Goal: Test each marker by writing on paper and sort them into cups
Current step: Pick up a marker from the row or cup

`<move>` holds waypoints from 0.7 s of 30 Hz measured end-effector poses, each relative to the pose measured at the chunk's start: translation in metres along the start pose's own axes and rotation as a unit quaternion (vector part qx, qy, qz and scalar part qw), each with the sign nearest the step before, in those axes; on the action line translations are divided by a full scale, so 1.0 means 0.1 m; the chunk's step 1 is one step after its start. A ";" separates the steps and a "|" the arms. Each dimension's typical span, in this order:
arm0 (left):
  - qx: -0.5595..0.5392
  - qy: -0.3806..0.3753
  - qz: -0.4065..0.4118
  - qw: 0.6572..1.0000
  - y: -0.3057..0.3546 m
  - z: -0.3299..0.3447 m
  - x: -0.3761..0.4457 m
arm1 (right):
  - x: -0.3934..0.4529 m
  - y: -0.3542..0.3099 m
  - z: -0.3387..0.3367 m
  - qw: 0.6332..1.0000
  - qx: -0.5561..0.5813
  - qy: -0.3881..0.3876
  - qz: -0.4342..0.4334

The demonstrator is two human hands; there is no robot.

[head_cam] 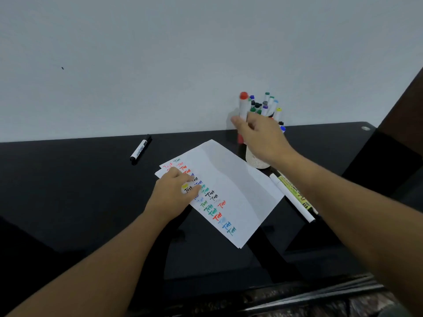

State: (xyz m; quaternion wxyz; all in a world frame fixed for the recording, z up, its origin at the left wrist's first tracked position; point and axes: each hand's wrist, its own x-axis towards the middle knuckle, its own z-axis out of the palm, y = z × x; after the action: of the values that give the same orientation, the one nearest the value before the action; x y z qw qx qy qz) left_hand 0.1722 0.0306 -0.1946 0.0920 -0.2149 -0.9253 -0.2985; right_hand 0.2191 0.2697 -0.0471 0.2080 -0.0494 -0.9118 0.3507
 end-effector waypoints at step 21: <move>-0.034 0.031 0.002 0.999 -0.08 0.07 0.04 | 1.27 0.56 -0.38 0.980 -0.124 0.019 0.152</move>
State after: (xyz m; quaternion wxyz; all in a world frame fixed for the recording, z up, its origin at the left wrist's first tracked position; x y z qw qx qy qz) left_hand 0.1649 0.0297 -0.2031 0.1135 -0.2110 -0.9108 -0.3362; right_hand 0.1165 0.3651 -0.0143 0.1614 -0.2195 -0.9260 0.2614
